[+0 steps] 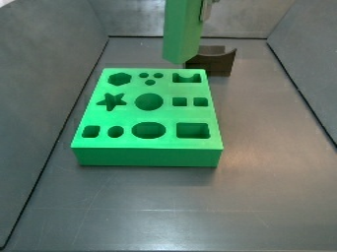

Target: Insert the arch object.

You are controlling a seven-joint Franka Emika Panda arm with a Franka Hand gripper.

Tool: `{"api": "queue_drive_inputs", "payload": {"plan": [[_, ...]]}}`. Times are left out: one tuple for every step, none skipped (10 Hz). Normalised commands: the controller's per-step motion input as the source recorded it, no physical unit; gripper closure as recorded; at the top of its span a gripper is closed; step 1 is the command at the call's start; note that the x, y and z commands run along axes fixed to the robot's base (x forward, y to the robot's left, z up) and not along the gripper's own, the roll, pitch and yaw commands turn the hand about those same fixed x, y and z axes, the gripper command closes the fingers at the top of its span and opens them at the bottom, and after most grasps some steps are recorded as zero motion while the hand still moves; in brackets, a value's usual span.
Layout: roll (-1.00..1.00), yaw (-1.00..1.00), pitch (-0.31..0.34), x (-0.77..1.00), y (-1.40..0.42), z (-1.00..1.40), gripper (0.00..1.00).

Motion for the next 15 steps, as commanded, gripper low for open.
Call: {"api": "queue_drive_inputs", "payload": {"plan": [[0.00, -0.99, 0.000, 0.04, 0.00, -0.14, 1.00], [0.00, -1.00, 0.000, 0.00, 0.00, -0.17, 1.00], [0.00, -1.00, 0.000, 0.00, 0.00, -0.17, 1.00], [0.00, -1.00, 0.000, 0.00, 0.00, -0.17, 1.00], [0.00, -1.00, 0.000, 0.00, 0.00, -0.18, 1.00], [0.00, -1.00, 0.000, 0.00, 0.00, -0.18, 1.00], [0.00, -1.00, 0.000, 0.00, 0.00, -0.18, 1.00], [0.00, -1.00, 0.000, 0.00, 0.00, -0.18, 1.00], [0.00, -1.00, 0.000, 0.00, 0.00, -0.18, 1.00], [-0.03, -1.00, 0.000, 0.00, 0.00, -0.19, 1.00], [-0.12, -0.32, -0.114, -0.06, 0.10, -0.03, 1.00], [0.00, -0.28, -0.006, 0.09, 0.00, -0.05, 1.00], [0.05, -0.64, -0.007, 0.55, 0.20, -0.31, 1.00], [0.10, -0.67, 0.000, 0.54, 0.17, -0.33, 1.00], [0.08, -0.44, -0.050, 0.47, 0.21, -0.39, 1.00]]}}
